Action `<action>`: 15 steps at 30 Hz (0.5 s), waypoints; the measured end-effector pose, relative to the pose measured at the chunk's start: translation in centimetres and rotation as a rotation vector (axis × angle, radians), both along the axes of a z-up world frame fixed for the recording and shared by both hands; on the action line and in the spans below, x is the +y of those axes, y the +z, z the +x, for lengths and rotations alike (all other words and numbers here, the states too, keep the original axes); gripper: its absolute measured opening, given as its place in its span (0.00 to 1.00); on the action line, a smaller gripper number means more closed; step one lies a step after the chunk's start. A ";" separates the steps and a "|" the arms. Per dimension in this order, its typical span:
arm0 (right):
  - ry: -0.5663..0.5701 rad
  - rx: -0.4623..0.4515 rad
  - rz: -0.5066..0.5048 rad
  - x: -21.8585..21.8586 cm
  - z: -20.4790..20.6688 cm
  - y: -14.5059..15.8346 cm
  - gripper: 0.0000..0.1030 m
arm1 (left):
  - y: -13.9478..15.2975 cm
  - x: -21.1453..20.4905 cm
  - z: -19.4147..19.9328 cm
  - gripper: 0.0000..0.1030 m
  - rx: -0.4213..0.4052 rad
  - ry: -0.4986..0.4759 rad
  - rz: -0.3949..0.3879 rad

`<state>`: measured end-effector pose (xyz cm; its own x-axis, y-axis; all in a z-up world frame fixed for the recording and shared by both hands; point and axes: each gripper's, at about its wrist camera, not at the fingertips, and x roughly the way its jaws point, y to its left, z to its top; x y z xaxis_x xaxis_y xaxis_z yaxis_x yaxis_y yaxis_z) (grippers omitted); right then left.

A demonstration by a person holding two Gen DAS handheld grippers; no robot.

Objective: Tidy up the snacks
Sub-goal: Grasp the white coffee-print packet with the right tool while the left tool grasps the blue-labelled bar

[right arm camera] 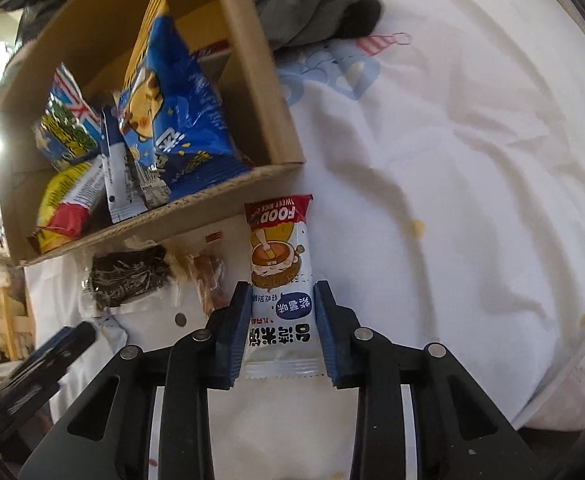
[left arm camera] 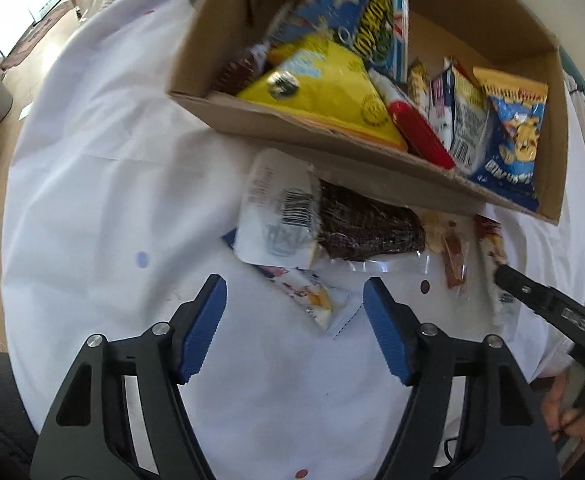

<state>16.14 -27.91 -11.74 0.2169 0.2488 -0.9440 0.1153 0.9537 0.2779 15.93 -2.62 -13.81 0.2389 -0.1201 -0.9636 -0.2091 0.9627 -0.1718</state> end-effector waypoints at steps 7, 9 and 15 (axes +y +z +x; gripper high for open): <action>-0.046 -0.021 0.042 -2.8 -1.8 0.8 0.32 | -2.5 0.1 0.3 0.13 0.070 0.015 0.061; -0.045 -0.026 0.046 -2.6 -1.7 1.0 0.32 | -2.5 0.7 0.0 0.13 0.080 0.023 0.038; -0.018 -0.039 0.058 -1.9 -1.5 1.8 0.32 | -2.3 1.7 -1.8 0.13 0.102 0.037 0.065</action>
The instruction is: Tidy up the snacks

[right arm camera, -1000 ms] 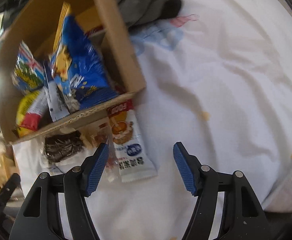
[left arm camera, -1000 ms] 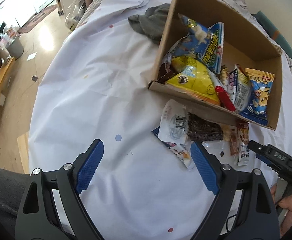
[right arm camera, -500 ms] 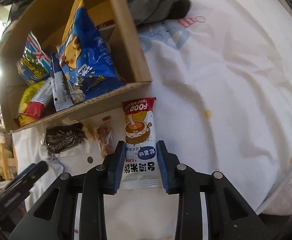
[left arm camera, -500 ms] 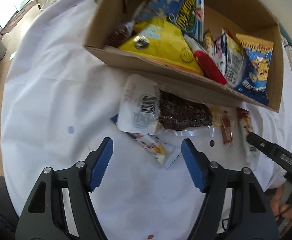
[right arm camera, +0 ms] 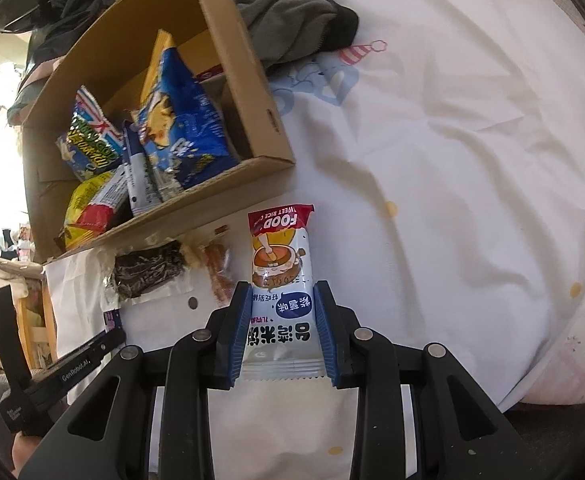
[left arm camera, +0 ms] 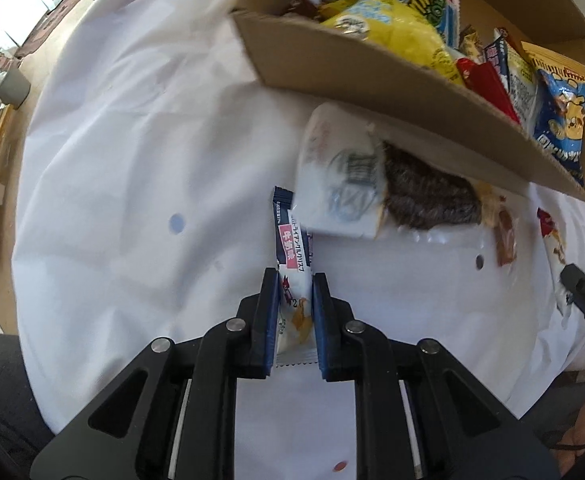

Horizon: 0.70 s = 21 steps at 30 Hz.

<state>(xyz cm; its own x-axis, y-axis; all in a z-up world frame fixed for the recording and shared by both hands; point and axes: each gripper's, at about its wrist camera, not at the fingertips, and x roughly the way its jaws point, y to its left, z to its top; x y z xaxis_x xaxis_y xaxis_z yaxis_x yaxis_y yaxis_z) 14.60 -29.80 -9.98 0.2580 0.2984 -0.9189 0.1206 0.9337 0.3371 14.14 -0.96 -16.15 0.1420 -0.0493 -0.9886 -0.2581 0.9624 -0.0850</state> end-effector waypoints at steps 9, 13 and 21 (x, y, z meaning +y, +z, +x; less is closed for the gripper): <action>0.026 -0.018 0.049 1.9 -0.4 0.0 0.32 | 1.5 3.5 -1.9 0.13 -0.022 0.054 0.038; 0.055 -0.031 0.074 3.2 -0.6 0.5 0.32 | 2.6 4.4 -2.9 0.13 -0.047 0.065 0.052; 0.131 -0.070 0.153 5.3 -1.6 1.7 0.32 | 6.4 3.1 -4.9 0.13 -0.178 0.017 0.123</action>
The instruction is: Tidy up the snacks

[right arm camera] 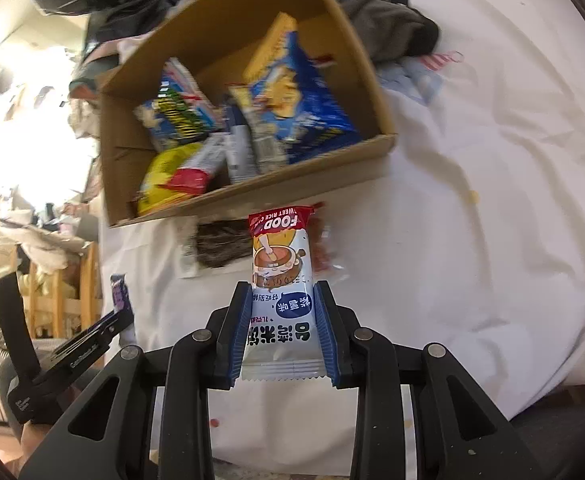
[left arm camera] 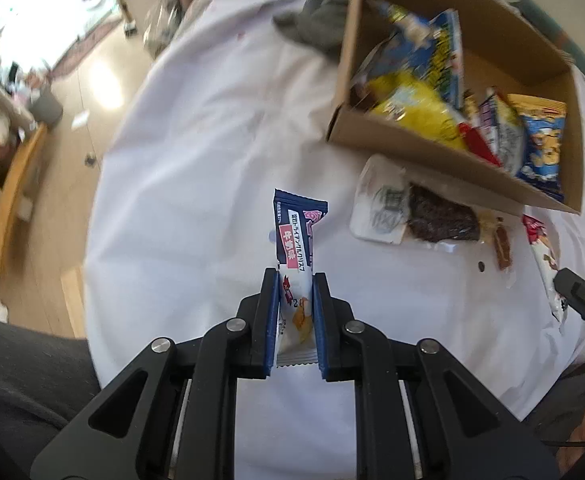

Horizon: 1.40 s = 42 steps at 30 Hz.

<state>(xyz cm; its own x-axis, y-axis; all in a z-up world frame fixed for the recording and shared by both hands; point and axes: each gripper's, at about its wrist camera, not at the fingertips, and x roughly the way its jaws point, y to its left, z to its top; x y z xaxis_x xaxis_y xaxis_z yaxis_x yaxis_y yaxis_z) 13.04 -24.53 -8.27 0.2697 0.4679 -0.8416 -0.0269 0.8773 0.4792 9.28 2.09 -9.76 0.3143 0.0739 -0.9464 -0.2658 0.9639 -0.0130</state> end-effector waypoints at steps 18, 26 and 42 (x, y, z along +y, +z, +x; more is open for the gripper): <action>-0.055 -0.427 0.211 -0.8 -2.4 8.4 0.32 | 12.1 -2.4 1.8 0.13 -0.374 -0.168 0.066; -0.123 -0.490 0.229 -2.6 -1.4 9.7 0.32 | 12.7 -3.8 3.3 0.13 -0.428 -0.265 0.112; -0.152 -0.477 0.183 -3.6 3.9 9.4 0.32 | 12.8 -3.4 9.3 0.13 -0.426 -0.252 0.088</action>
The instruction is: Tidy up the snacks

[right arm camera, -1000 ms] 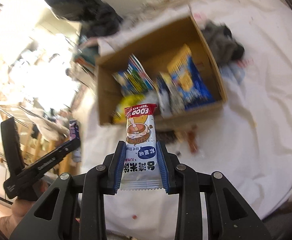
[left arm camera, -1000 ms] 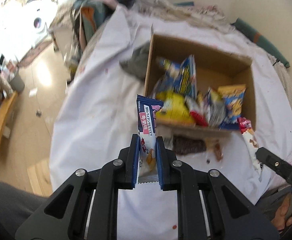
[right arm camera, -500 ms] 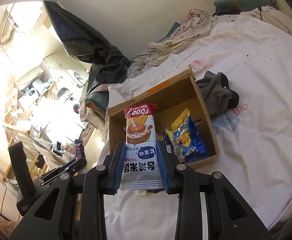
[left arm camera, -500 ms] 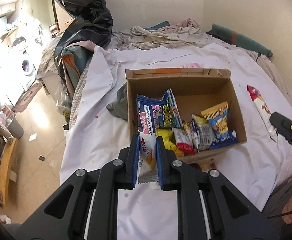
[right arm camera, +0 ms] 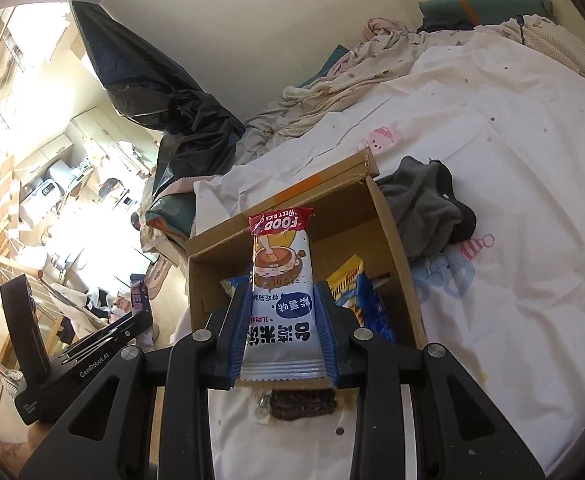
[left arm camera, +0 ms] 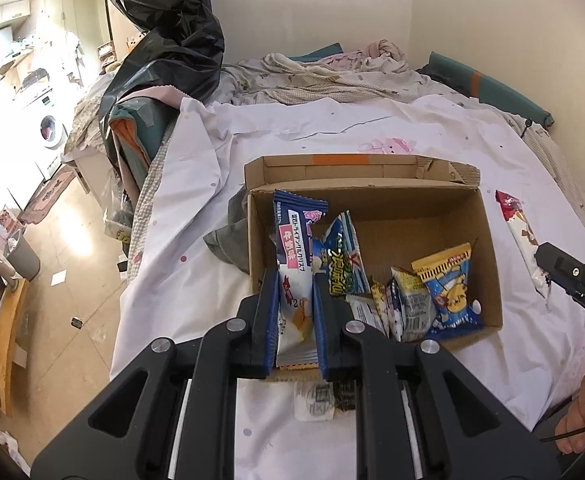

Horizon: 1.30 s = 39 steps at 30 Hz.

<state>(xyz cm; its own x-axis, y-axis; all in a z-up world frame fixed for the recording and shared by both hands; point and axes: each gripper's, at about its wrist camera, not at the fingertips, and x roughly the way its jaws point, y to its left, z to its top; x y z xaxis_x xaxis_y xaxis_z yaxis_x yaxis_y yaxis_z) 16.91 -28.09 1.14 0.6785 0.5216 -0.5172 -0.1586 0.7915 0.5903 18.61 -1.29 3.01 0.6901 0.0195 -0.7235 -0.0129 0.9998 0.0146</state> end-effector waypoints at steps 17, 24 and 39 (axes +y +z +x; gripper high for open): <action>0.035 0.114 -0.063 1.4 6.0 -3.4 0.32 | -4.9 0.4 5.1 0.13 0.096 -0.005 -0.113; 0.070 0.157 -0.077 2.7 6.6 -4.7 0.32 | -6.2 -1.2 5.8 0.13 0.153 -0.054 -0.101; 0.141 0.177 -0.161 5.1 6.6 -5.7 0.32 | -6.9 -2.4 6.1 0.13 0.191 -0.087 -0.131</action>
